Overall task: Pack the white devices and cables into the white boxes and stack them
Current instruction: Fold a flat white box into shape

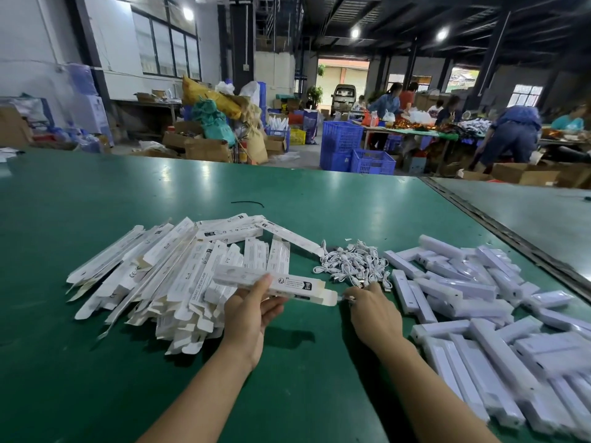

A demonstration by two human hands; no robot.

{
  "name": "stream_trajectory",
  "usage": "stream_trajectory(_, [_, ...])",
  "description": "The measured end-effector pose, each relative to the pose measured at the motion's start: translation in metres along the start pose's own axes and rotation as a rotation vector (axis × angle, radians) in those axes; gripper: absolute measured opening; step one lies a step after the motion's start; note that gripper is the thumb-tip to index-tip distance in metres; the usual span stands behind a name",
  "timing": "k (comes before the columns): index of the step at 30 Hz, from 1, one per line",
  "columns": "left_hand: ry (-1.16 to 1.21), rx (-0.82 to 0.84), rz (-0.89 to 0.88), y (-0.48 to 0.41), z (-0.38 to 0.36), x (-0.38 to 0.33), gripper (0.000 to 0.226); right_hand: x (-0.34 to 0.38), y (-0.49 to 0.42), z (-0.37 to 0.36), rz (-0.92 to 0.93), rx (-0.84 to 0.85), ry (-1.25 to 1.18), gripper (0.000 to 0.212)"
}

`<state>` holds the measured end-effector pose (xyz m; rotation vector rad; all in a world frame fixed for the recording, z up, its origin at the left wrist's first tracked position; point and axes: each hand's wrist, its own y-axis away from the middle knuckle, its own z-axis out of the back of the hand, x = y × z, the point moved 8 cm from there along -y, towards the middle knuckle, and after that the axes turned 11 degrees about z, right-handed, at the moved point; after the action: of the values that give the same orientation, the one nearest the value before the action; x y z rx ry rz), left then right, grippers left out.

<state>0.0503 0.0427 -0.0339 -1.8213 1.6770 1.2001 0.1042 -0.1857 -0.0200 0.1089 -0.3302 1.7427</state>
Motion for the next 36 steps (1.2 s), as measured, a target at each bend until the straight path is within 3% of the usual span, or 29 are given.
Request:
stream_trajectory(4, [-0.009, 0.009, -0.001, -0.003, -0.001, 0.001, 0.02, -0.002, 0.011, 0.0, 0.109, -0.048, -0.076, 0.037])
stream_trajectory(8, [0.005, -0.005, -0.003, -0.004, 0.002, 0.0, 0.032, 0.0, 0.015, 0.007, 0.166, -0.09, -0.19, 0.035])
stream_trajectory(13, [0.022, -0.009, -0.006, -0.006, 0.002, 0.001, 0.03, 0.006, 0.016, 0.001, 0.133, -0.025, -0.063, 0.056])
stream_trajectory(17, [0.016, 0.0, 0.0, -0.005, 0.001, 0.001, 0.022, 0.005, 0.013, -0.001, 0.15, 0.016, -0.061, 0.061])
stream_trajectory(25, [0.026, 0.001, 0.007, -0.005, 0.002, 0.0, 0.028, 0.004, 0.01, 0.004, 0.211, 0.016, -0.018, 0.06])
stream_trajectory(31, [0.023, -0.011, 0.01, -0.004, 0.003, 0.0, 0.033, 0.01, 0.014, 0.009, 0.243, -0.066, -0.113, 0.063])
stream_trajectory(36, [0.021, -0.015, -0.003, -0.004, 0.003, -0.002, 0.032, 0.026, 0.024, 0.018, 0.337, -0.098, -0.387, 0.063])
